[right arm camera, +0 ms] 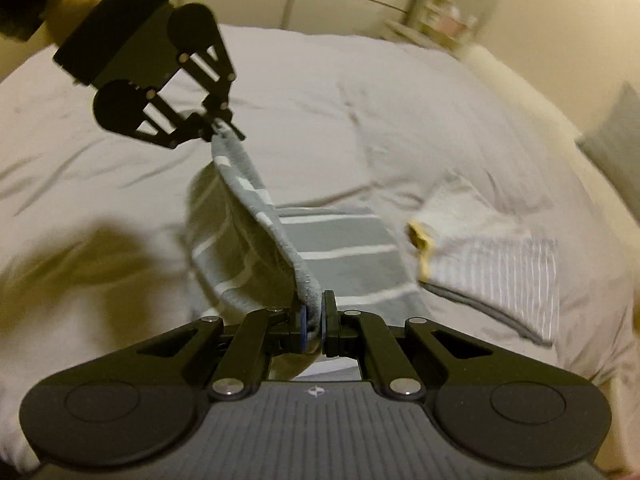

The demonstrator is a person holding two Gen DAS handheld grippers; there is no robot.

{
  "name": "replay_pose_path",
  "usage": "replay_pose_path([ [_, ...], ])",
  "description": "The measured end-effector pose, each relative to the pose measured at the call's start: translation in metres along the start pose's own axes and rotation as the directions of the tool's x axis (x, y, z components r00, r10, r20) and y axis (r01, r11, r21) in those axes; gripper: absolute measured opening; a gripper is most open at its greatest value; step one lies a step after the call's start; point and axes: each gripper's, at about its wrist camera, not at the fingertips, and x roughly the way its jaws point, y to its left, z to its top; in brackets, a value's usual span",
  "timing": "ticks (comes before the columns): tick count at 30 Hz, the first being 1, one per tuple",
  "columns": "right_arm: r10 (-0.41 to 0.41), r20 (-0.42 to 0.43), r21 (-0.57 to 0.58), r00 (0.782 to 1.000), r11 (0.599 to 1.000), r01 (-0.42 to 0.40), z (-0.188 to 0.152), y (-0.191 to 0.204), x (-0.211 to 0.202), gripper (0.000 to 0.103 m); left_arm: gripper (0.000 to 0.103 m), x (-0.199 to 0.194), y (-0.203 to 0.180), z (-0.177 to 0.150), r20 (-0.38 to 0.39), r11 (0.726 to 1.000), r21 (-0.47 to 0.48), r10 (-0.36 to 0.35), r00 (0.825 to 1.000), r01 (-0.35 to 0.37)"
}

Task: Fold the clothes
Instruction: 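Grasp the folded shirt with both grippers and lift it toward the pinstriped garment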

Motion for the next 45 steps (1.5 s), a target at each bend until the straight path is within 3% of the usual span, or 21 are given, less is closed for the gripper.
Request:
replay_pose_path([
  [4, 0.061, -0.048, 0.130, 0.997, 0.990, -0.054, -0.012, -0.066, 0.041, 0.003, 0.006, 0.061, 0.036, 0.026, -0.024, 0.996, -0.005, -0.087, 0.996, 0.087],
  [10, 0.171, -0.122, 0.374, 0.978, 0.920, -0.115, -0.037, -0.137, 0.099, 0.003, 0.006, 0.144, 0.065, 0.048, -0.042, 0.973, -0.014, -0.232, 0.972, 0.231],
  [20, 0.232, -0.159, 0.514, 0.960, 0.849, -0.121, -0.061, -0.169, 0.151, 0.004, 0.008, 0.206, 0.083, 0.055, -0.044, 0.920, 0.001, -0.392, 0.919, 0.393],
  [23, 0.241, -0.166, 0.561, 0.956, 0.820, -0.109, -0.069, -0.175, 0.159, 0.010, 0.019, 0.218, 0.088, 0.053, -0.039, 0.914, -0.047, -0.405, 0.913, 0.403],
  [25, 0.249, -0.167, 0.607, 0.954, 0.788, -0.100, -0.076, -0.181, 0.161, 0.021, 0.028, 0.224, 0.098, 0.049, -0.028, 0.901, -0.127, -0.420, 0.907, 0.414],
  [28, 0.264, -0.147, 0.669, 0.953, 0.737, -0.101, -0.086, -0.188, 0.158, 0.025, 0.030, 0.230, 0.113, 0.039, -0.002, 0.860, -0.248, -0.462, 0.887, 0.447],
  [33, 0.287, -0.117, 0.706, 0.951, 0.697, -0.124, -0.091, -0.189, 0.151, 0.025, 0.027, 0.233, 0.127, 0.025, 0.054, 0.792, -0.367, -0.505, 0.861, 0.488],
  [36, 0.288, -0.120, 0.741, 0.950, 0.662, -0.108, -0.095, -0.191, 0.153, 0.024, 0.023, 0.238, 0.137, 0.018, 0.091, 0.738, -0.449, -0.523, 0.847, 0.504],
  [37, 0.285, -0.123, 0.755, 0.951, 0.649, -0.097, -0.097, -0.192, 0.154, 0.010, 0.017, 0.239, 0.139, 0.017, 0.098, 0.727, -0.469, -0.522, 0.848, 0.502],
  [38, 0.275, -0.127, 0.765, 0.953, 0.639, -0.083, -0.097, -0.195, 0.154, 0.005, 0.014, 0.241, 0.142, 0.016, 0.104, 0.716, -0.489, -0.520, 0.848, 0.499],
  [45, 0.241, -0.099, 0.819, 0.966, 0.571, -0.058, -0.100, -0.213, 0.153, 0.004, 0.008, 0.252, 0.163, 0.011, 0.105, 0.671, -0.601, -0.473, 0.875, 0.435],
])
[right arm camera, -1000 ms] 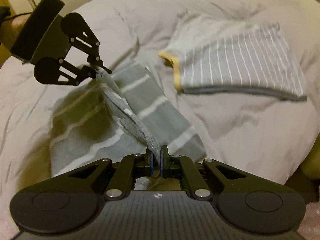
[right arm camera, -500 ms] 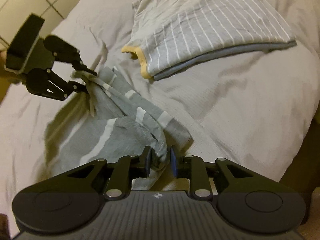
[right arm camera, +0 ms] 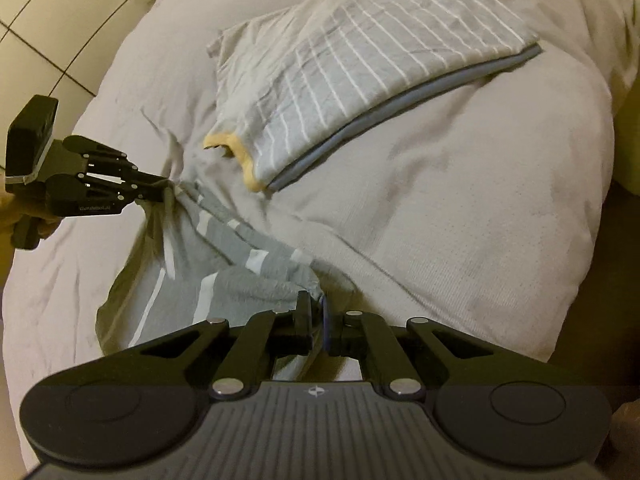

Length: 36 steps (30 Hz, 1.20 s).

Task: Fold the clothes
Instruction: 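Grasp the folded shirt with both grippers and lift it toward the pinstriped garment, then open both grippers and release the striped shirt onto the bed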

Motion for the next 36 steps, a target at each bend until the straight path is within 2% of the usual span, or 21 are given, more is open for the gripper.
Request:
replay_pose_path([
  [6, 0.013, -0.014, 0.042, 1.000, 0.999, -0.013, 0.000, -0.007, 0.003, 0.004, 0.005, 0.004, 0.007, -0.002, -0.012, 0.999, -0.040, -0.003, 1.000, 0.003],
  [8, 0.021, -0.021, 0.063, 1.000, 0.998, -0.020, 0.000, -0.010, 0.002, 0.011, 0.005, 0.000, 0.012, -0.006, 0.000, 0.997, -0.071, -0.005, 1.000, 0.005],
  [9, 0.027, -0.020, 0.070, 0.999, 0.997, -0.026, 0.000, -0.011, 0.003, 0.018, 0.006, -0.002, 0.014, -0.008, 0.007, 0.996, -0.088, -0.006, 1.000, 0.007],
  [14, 0.067, -0.014, 0.084, 0.998, 0.994, -0.066, 0.000, -0.012, 0.000, 0.030, 0.017, -0.014, 0.026, -0.018, 0.057, 0.978, -0.199, -0.046, 0.997, 0.057],
  [17, 0.078, -0.019, 0.067, 0.997, 0.995, -0.076, -0.001, -0.007, 0.003, 0.030, 0.023, -0.019, 0.030, -0.022, 0.094, 0.963, -0.248, -0.086, 0.992, 0.107],
  [20, 0.071, -0.025, 0.074, 0.997, 0.995, -0.069, -0.001, -0.004, 0.008, 0.030, 0.025, -0.022, 0.028, -0.020, 0.114, 0.959, -0.249, -0.111, 0.987, 0.136],
  [22, 0.071, -0.022, 0.084, 0.997, 0.994, -0.069, 0.000, -0.003, 0.009, 0.030, 0.033, -0.025, 0.024, -0.019, 0.106, 0.970, -0.222, -0.079, 0.991, 0.101],
  [24, 0.071, -0.017, 0.090, 0.997, 0.994, -0.070, 0.000, -0.002, 0.008, 0.030, 0.032, -0.031, 0.022, -0.020, 0.101, 0.979, -0.201, -0.025, 0.995, 0.045],
  [26, 0.073, -0.015, 0.092, 0.997, 0.993, -0.072, 0.000, -0.002, 0.008, 0.030, 0.032, -0.039, 0.025, -0.027, 0.127, 0.972, -0.231, -0.007, 0.992, 0.037],
  [27, 0.073, -0.016, 0.091, 0.997, 0.993, -0.072, 0.000, -0.002, 0.008, 0.030, 0.032, -0.041, 0.026, -0.029, 0.132, 0.972, -0.235, 0.001, 0.991, 0.030],
  [30, 0.073, -0.026, 0.091, 0.997, 0.993, -0.070, -0.001, -0.003, 0.012, 0.030, 0.031, -0.037, 0.021, -0.029, 0.128, 0.974, -0.212, -0.051, 0.991, 0.077],
  [34, 0.058, -0.033, 0.103, 0.998, 0.993, -0.054, -0.001, -0.003, 0.018, 0.022, 0.031, -0.012, 0.007, -0.021, 0.067, 0.982, -0.149, -0.107, 0.992, 0.116],
  [35, 0.048, -0.034, 0.106, 0.998, 0.993, -0.044, -0.001, -0.004, 0.018, 0.018, 0.027, -0.006, 0.005, -0.020, 0.058, 0.981, -0.149, -0.118, 0.991, 0.125],
  [36, 0.038, -0.035, 0.110, 0.999, 0.993, -0.034, -0.001, -0.004, 0.018, 0.008, 0.014, -0.003, 0.004, -0.019, 0.055, 0.979, -0.157, -0.122, 0.991, 0.129],
])
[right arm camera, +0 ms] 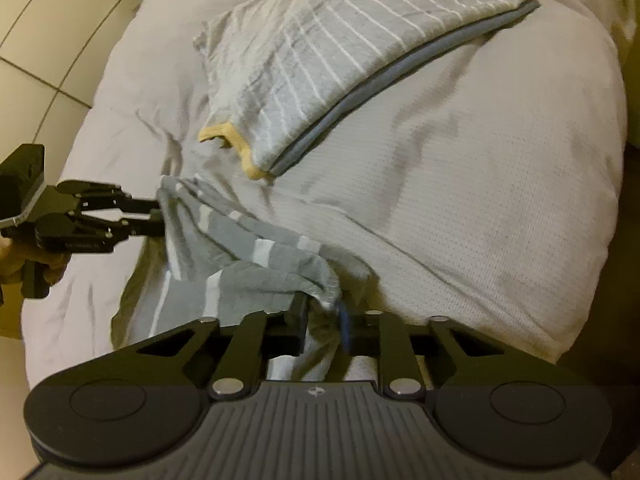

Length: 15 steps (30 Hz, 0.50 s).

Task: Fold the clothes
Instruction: 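Open both grippers and release the striped shirt onto the bed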

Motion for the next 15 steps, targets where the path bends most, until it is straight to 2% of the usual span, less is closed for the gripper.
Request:
replay_pose_path([
  [1, -0.010, 0.000, 0.003, 1.000, 1.000, 0.010, 0.000, -0.001, 0.000, 0.005, 0.007, 0.003, 0.000, 0.000, -0.004, 1.000, -0.008, -0.004, 1.000, 0.004],
  [3, -0.023, 0.007, -0.007, 1.000, 1.000, 0.023, 0.002, 0.001, -0.004, 0.003, 0.000, 0.003, -0.001, 0.001, 0.005, 1.000, -0.014, -0.003, 1.000, 0.003],
  [7, -0.029, 0.038, -0.040, 0.999, 0.999, 0.031, 0.004, 0.003, -0.012, 0.002, 0.000, -0.010, -0.001, 0.000, 0.062, 0.999, -0.035, 0.022, 0.998, -0.020],
  [12, -0.024, 0.009, 0.006, 1.000, 1.000, 0.024, 0.005, -0.007, 0.002, 0.003, 0.000, 0.004, 0.005, -0.003, 0.031, 0.995, -0.095, 0.032, 0.999, -0.029],
  [15, -0.026, 0.006, 0.005, 1.000, 1.000, 0.026, 0.008, -0.010, 0.001, 0.007, 0.002, 0.004, 0.010, -0.005, 0.033, 0.987, -0.147, 0.069, 0.997, -0.064],
])
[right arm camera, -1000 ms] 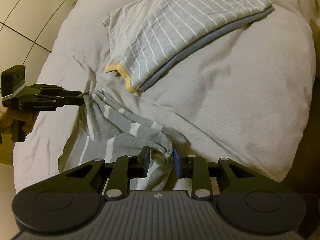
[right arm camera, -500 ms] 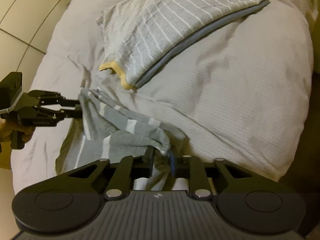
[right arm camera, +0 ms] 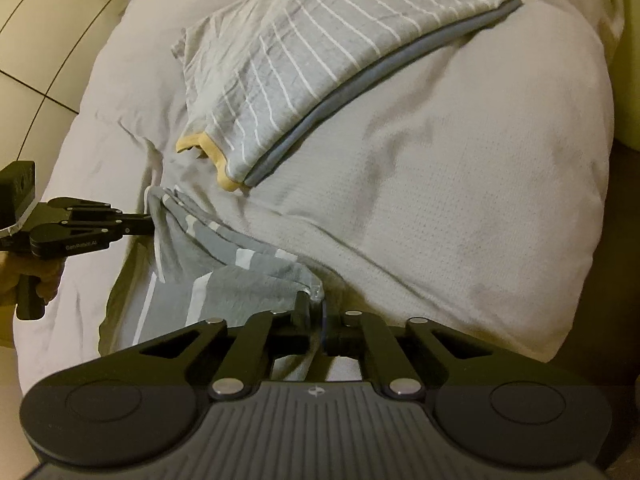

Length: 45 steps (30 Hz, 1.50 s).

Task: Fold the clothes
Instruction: 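Open both grippers and release the striped shirt onto the bed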

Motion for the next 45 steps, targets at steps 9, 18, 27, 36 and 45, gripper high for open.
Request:
replay_pose_path([
  [9, -0.007, 0.117, -0.214, 0.993, 0.976, 0.032, 0.008, 0.033, -0.040, 0.024, 0.002, -0.047, 0.001, -0.021, 0.087, 0.980, -0.170, 0.121, 0.989, -0.105],
  [18, 0.146, -0.134, -0.591, 0.980, 0.782, -0.197, 0.028, 0.122, 0.048, 0.024, 0.003, -0.035, -0.093, -0.073, 0.086, 0.964, -0.256, 0.095, 0.992, -0.070],
  [27, 0.052, -0.025, -0.740, 0.998, 0.670, -0.054, 0.081, 0.118, 0.089, 0.022, 0.006, -0.039, -0.128, -0.139, 0.048, 0.852, -0.489, 0.241, 0.969, -0.188],
  [36, 0.128, -0.125, -0.858, 0.984, 0.484, -0.172, 0.022, 0.151, 0.089, 0.020, 0.009, -0.044, -0.161, -0.170, 0.114, 0.803, -0.552, 0.341, 0.933, -0.225],
  [45, 0.093, 0.156, -0.787, 0.983, 0.614, 0.067, 0.056, 0.146, 0.089, 0.023, 0.011, -0.033, -0.176, -0.189, 0.165, 0.727, -0.632, 0.466, 0.869, -0.270],
])
